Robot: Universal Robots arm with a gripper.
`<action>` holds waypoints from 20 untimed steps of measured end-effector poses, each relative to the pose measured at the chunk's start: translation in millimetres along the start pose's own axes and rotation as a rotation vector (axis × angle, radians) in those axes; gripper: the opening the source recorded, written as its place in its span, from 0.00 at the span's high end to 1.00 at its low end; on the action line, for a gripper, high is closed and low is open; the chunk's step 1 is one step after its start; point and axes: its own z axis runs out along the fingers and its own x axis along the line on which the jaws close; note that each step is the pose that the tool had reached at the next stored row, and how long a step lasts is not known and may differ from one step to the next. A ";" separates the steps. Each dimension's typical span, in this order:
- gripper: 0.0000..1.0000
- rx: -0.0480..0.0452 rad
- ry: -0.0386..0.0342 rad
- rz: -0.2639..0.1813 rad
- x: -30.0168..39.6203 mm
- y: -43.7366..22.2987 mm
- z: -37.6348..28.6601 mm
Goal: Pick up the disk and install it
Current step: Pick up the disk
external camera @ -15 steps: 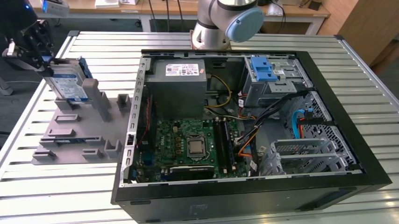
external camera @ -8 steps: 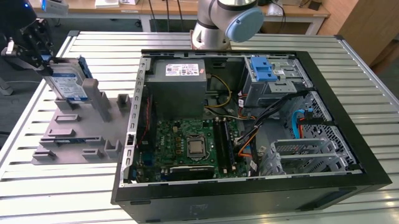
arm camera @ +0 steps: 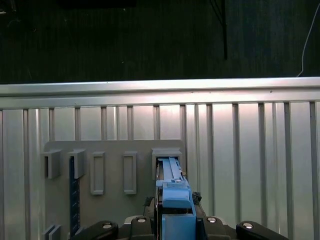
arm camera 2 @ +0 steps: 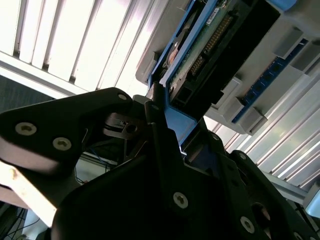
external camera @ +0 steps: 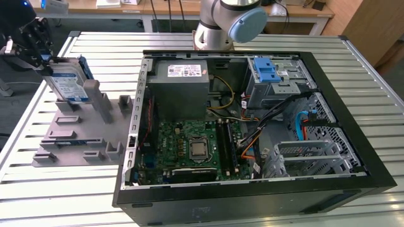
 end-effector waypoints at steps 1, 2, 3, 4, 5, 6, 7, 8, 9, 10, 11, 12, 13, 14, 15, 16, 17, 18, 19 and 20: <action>0.64 -0.0001 0.0000 0.000 0.0 0.0 -0.6; 0.64 0.0000 0.0000 0.000 0.0 0.0 -1.0; 0.64 0.0001 0.0000 0.000 0.0 0.0 -1.5; 0.64 0.0000 0.0000 0.000 0.0 0.0 -2.1; 0.64 0.0000 0.0000 0.000 0.0 0.0 -2.8; 0.64 0.0001 0.0000 0.000 0.0 0.0 -3.3; 0.64 0.0003 -0.0001 0.000 0.0 0.0 -3.5; 0.64 0.0003 -0.0001 0.000 0.0 0.0 -3.5; 0.64 0.0000 0.0000 0.000 0.0 0.0 -3.7; 0.64 0.0000 -0.0001 0.000 0.0 0.0 -3.7; 0.64 0.0000 -0.0001 0.000 0.0 0.0 -3.7; 0.64 0.0000 -0.0001 0.000 0.0 0.0 -3.7; 0.64 0.0000 -0.0001 0.000 0.0 0.0 -3.7; 0.64 0.0000 -0.0001 0.000 0.0 0.0 -3.7; 0.64 0.0000 -0.0002 0.000 0.0 0.0 -3.7; 0.64 0.0000 -0.0002 0.000 0.0 0.0 -3.7; 0.64 0.0001 -0.0002 0.000 0.0 0.0 -3.7; 0.64 0.0000 -0.0002 0.000 0.0 0.0 -4.0; 0.64 -0.0004 0.0000 0.000 0.0 0.0 -4.7; 0.64 -0.0004 0.0000 0.000 0.0 0.0 -5.5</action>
